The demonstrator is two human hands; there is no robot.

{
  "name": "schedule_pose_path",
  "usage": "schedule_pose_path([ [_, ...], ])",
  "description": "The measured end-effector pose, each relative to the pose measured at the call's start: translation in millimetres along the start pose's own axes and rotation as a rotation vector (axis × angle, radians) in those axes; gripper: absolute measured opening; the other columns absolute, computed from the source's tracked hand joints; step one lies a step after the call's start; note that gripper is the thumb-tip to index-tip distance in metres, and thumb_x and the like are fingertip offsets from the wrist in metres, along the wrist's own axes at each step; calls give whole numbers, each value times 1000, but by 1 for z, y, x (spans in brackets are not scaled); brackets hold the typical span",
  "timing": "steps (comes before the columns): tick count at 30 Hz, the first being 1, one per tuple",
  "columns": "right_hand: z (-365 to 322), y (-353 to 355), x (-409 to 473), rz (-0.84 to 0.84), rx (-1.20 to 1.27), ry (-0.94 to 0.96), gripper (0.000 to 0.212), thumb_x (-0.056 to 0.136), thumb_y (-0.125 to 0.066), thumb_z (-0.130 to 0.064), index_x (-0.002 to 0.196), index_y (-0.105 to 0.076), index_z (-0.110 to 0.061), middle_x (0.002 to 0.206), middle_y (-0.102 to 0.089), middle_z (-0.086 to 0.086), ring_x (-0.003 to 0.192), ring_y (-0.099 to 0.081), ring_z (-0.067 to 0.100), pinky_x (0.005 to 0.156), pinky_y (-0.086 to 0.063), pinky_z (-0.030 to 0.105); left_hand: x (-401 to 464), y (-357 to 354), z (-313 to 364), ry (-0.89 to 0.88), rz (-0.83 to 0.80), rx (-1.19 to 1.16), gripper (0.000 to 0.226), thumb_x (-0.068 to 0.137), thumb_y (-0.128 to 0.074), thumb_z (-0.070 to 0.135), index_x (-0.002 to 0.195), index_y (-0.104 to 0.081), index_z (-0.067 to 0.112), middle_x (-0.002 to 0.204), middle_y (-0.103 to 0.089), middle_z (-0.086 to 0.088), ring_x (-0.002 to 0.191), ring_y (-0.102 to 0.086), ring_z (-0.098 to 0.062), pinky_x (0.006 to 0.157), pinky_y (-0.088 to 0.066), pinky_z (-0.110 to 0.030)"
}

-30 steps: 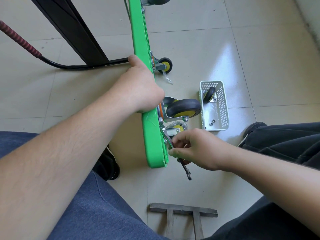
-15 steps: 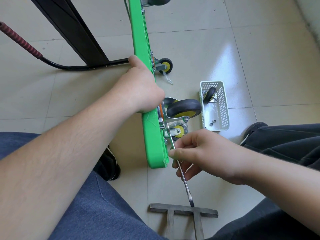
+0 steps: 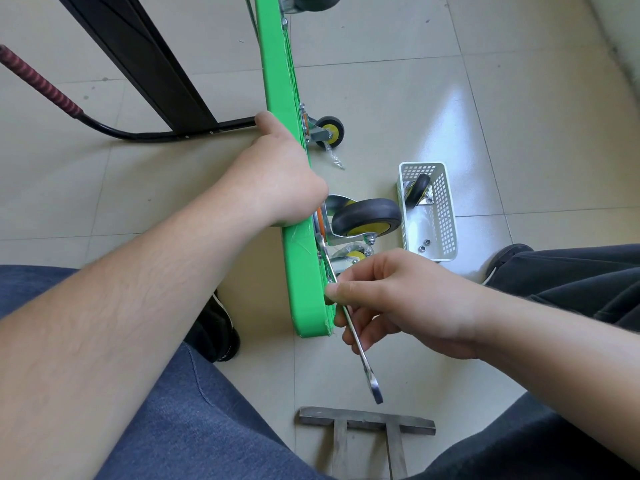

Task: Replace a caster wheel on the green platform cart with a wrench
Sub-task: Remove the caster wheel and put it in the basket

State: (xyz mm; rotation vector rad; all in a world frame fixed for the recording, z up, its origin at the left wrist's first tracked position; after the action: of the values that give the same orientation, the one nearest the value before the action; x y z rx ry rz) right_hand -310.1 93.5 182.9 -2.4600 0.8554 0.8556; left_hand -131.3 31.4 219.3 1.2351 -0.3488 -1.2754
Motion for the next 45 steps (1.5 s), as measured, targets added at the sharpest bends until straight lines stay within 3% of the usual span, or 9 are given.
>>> schedule_pose_path([
  [4,10,4,7,25,-50,9,26,100,-65,-17,92,-66,8,79,-62,16,73,-68,29,70,-62,38,0,1,-1,5,3,-13,79,92,-54,13,152,-7,-8,73,-36,-5,55,-39,-18,22,-14,-22],
  [9,22,9,19,61,-129,51,16,97,-70,-19,90,-70,-5,81,-66,12,78,-65,24,81,-64,44,0,0,0,0,13,-17,79,94,-54,15,152,-7,-9,77,-40,-9,55,-39,-18,23,-13,-22],
  [14,31,14,33,113,-236,135,14,96,-72,-26,97,-73,-12,87,-72,18,80,-68,20,91,-59,53,0,-1,2,-6,5,5,80,96,-53,16,153,-3,-11,125,-64,-28,55,-39,-17,28,-16,-25],
  [20,35,16,40,178,-342,243,14,96,-72,-29,84,-70,-36,82,-70,8,76,-61,15,88,-57,55,3,-1,1,0,0,26,80,95,-53,16,153,-5,-8,135,-60,-28,55,-36,-16,37,-18,-28],
  [27,39,18,41,198,-387,235,8,94,-74,-34,88,-69,-32,83,-71,4,78,-65,28,88,-57,55,2,-1,1,-7,-6,28,80,95,-53,15,154,-5,-9,132,-61,-28,56,-38,-17,31,-20,-26],
  [35,48,19,31,137,-311,56,13,93,-75,-26,88,-68,-17,79,-69,17,73,-65,20,88,-58,58,1,0,1,-9,-22,12,78,95,-53,15,154,-7,-7,124,-63,-28,56,-37,-16,27,-17,-24],
  [37,47,16,25,95,-215,1,13,94,-74,-20,88,-66,-12,80,-68,17,75,-67,24,87,-61,52,0,0,1,-16,-24,1,78,95,-52,14,154,-6,-8,111,-64,-29,56,-38,-17,25,-18,-23],
  [41,33,9,10,37,-79,-47,15,97,-69,-16,90,-69,-3,85,-71,22,74,-70,24,74,-64,37,-2,0,3,-25,-28,3,79,95,-51,12,153,-3,-11,126,-61,-34,56,-39,-19,21,-13,-20],
  [45,22,2,-3,-3,5,-55,20,98,-67,-17,91,-71,2,85,-70,18,71,-70,25,67,-60,32,-1,0,2,-19,-13,-34,82,94,-52,13,154,-1,-10,99,-61,-27,56,-40,-18,21,-15,-20],
])
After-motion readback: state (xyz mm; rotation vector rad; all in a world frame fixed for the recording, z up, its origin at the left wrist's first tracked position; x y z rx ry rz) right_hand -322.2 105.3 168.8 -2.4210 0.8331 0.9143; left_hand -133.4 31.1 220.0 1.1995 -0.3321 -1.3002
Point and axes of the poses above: each hand's wrist, its own x-axis towards the middle knuckle, its own y-axis out of the back of the hand, z = x × y, the point moved 3 cm from there along x, towards the middle knuckle
